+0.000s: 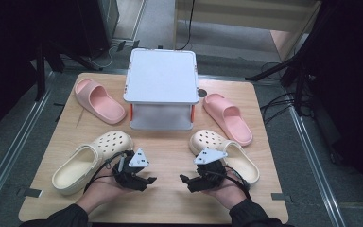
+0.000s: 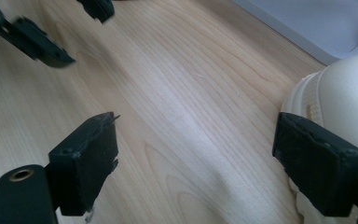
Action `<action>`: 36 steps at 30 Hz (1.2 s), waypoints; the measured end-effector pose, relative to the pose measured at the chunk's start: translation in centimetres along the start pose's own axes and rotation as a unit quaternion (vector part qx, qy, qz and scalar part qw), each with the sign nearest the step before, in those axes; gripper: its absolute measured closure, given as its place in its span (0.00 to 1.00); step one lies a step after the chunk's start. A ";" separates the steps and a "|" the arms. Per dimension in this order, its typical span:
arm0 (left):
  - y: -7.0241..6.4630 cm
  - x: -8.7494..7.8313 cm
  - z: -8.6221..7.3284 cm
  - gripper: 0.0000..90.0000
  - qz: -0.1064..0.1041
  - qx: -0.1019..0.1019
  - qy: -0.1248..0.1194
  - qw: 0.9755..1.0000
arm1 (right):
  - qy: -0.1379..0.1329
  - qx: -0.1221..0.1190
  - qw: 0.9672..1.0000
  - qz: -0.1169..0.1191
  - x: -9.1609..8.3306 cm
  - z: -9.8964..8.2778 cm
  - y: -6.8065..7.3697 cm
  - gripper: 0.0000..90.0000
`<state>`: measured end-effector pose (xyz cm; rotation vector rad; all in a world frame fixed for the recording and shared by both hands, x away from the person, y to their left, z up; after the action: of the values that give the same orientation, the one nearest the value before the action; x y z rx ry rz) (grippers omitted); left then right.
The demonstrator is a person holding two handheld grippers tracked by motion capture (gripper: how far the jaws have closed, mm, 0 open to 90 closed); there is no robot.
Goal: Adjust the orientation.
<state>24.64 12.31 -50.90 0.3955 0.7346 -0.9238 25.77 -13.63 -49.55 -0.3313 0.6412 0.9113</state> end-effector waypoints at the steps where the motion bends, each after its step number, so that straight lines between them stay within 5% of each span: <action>1: 0.2 -0.3 0.2 0.42 0.000 -0.008 0.004 1.000 | 0.001 0.001 1.000 -0.002 0.1 0.0 -0.1 0.17; 5: 0.9 -1.7 0.7 0.52 -0.016 -0.022 -0.015 1.000 | 0.007 0.024 0.999 0.024 0.5 0.3 -0.3 0.17; 9: 1.2 -2.5 0.4 0.50 -0.028 -0.035 -0.007 0.999 | -0.011 0.031 0.999 0.034 0.3 0.8 0.0 0.17; 15: 1.7 -2.9 0.0 0.49 -0.052 -0.066 0.009 0.996 | 0.025 0.027 0.997 0.061 0.5 0.7 0.2 0.40; 28: 2.2 -3.8 -0.9 0.46 -0.044 -0.082 0.004 0.996 | -0.018 0.048 0.995 0.082 0.1 1.3 -0.7 0.52; 36: 2.5 -4.9 -1.8 0.47 -0.032 -0.101 0.007 0.994 | -0.003 0.051 0.995 0.090 0.4 2.1 -1.0 0.55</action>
<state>24.09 17.61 -48.62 0.2018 0.8500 -0.8987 27.55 -12.87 -48.15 -0.1815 0.7183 1.0461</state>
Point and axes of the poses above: each handheld gripper's, and its own axes: x roughly forward along the jaws, z roughly out of its top, y roughly to its left, the point moved 1 cm from there along x, roughly forward along the jaws, and after that the axes turned 5 degrees about -y, right-handed, at the moved point
